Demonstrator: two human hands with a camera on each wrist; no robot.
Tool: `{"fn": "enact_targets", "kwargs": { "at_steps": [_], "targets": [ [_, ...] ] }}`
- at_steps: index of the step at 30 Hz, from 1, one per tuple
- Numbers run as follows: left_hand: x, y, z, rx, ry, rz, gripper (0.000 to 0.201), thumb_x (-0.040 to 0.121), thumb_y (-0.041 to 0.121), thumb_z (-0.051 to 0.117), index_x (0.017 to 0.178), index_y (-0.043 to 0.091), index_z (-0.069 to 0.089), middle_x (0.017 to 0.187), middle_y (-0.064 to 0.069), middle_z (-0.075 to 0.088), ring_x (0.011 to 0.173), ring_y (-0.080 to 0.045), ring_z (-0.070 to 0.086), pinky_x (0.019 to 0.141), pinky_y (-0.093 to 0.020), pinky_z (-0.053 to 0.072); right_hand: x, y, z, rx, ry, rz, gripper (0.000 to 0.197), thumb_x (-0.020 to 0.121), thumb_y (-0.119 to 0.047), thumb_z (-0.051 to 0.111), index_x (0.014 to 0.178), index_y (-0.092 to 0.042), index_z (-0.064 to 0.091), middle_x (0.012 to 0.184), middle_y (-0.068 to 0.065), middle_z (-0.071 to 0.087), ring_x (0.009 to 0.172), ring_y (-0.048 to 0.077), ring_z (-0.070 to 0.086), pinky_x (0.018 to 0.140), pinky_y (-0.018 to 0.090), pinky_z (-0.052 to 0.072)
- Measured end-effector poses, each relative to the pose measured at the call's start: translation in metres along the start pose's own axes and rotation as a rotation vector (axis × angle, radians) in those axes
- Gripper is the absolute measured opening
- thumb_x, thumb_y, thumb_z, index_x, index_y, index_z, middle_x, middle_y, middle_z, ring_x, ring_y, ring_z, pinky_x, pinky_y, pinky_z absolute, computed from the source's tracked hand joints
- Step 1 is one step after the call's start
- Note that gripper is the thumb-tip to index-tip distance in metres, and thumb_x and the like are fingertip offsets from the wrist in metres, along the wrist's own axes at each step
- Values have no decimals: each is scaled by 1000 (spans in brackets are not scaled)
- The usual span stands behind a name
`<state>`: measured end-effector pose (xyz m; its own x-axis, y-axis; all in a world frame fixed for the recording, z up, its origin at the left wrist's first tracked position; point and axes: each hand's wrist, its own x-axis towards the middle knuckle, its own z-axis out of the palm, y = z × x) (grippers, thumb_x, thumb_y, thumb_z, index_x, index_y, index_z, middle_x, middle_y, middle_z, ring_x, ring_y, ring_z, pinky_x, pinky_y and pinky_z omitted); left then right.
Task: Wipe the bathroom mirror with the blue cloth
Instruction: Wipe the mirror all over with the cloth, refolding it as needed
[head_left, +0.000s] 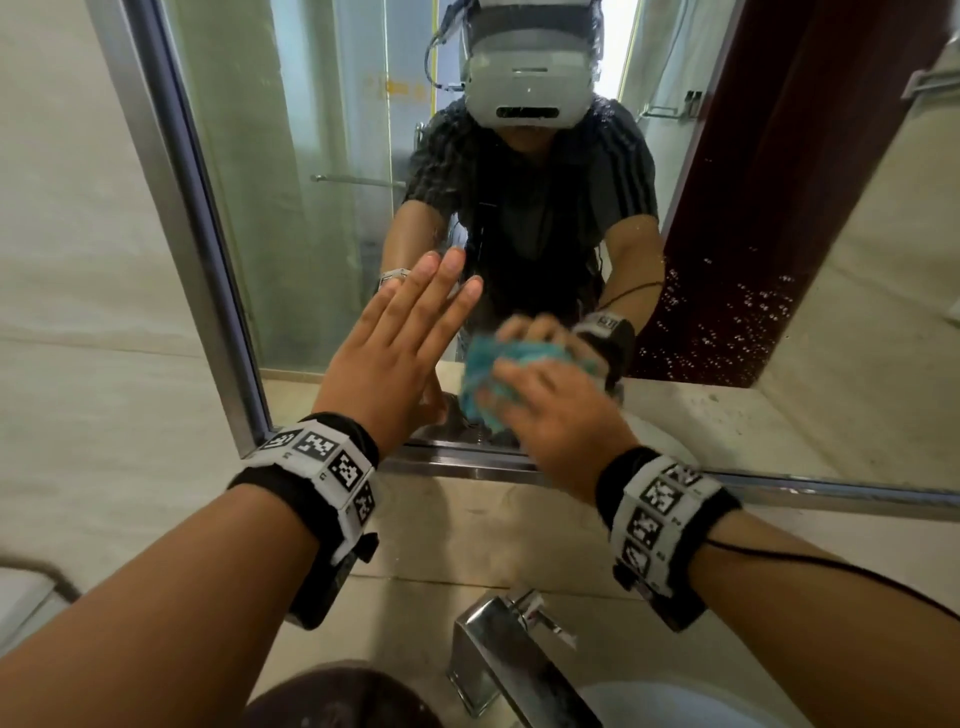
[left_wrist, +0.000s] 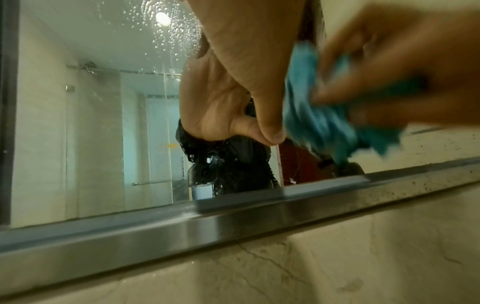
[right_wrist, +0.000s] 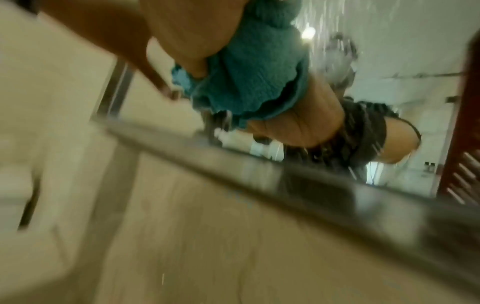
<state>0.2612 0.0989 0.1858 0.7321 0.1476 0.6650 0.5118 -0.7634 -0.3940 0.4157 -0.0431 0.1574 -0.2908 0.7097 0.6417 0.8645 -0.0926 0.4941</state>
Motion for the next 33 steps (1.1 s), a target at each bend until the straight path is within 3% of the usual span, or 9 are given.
{"fn": "enact_targets", "kwargs": {
  "at_steps": [3,5,8,13,16,19,22,28,33],
  "targets": [
    [1,7,-4,-15,21,-32,113,62,38,79,150,9,15,156,-12,6,144,-28,8,116,-43,15,-33,-7,-5,26,-229,-73,49,63,-19,82,109,-16,68,109,8,65,89,24,63,76,39,54],
    [6,14,-14,-14,58,-48,110,61,56,71,146,7,23,152,-15,12,139,-32,17,112,-44,17,-30,4,-11,53,-226,-16,41,72,-21,75,112,-14,66,112,9,63,93,26,62,79,41,53],
    [27,23,-35,-22,107,-32,116,58,66,67,147,8,20,152,-14,10,139,-32,13,114,-46,13,4,39,-41,187,-71,259,36,89,-25,50,120,-14,62,120,13,57,106,32,55,87,49,48],
    [55,39,-41,-23,-44,-126,134,59,62,74,149,15,-13,156,-15,-15,144,-31,-13,117,-52,-1,51,88,-85,70,357,548,39,87,-14,57,126,-14,56,123,12,47,105,33,44,92,39,43],
    [56,39,-32,-28,-15,-144,139,50,56,81,150,15,-7,157,-13,-8,144,-31,-7,117,-53,2,26,70,-55,26,199,327,49,79,-12,61,128,-17,54,125,8,37,109,34,38,94,51,41],
    [56,36,-29,-21,20,-131,138,48,61,81,151,14,2,157,-14,-2,145,-32,-1,116,-53,5,-21,52,-28,11,-34,44,48,74,-18,70,121,-18,61,123,8,52,105,28,46,94,44,36],
    [56,36,-31,-33,6,-136,139,47,62,81,151,14,2,157,-14,-1,145,-32,0,116,-53,5,-11,61,-41,14,-69,36,48,73,-22,75,120,-18,63,119,12,57,103,30,51,89,44,39],
    [56,36,-32,-9,-37,-143,145,45,67,78,150,16,-7,157,-13,-7,145,-32,-5,116,-51,0,39,102,-86,102,326,461,40,86,-15,55,126,-13,57,122,13,51,106,32,41,92,48,43],
    [55,38,-30,-21,44,-146,130,58,71,69,150,13,-1,157,-16,2,144,-33,3,115,-52,7,-9,47,-24,96,-29,51,52,66,-14,82,115,-16,64,117,7,52,102,29,50,84,47,51]
  ]
}}
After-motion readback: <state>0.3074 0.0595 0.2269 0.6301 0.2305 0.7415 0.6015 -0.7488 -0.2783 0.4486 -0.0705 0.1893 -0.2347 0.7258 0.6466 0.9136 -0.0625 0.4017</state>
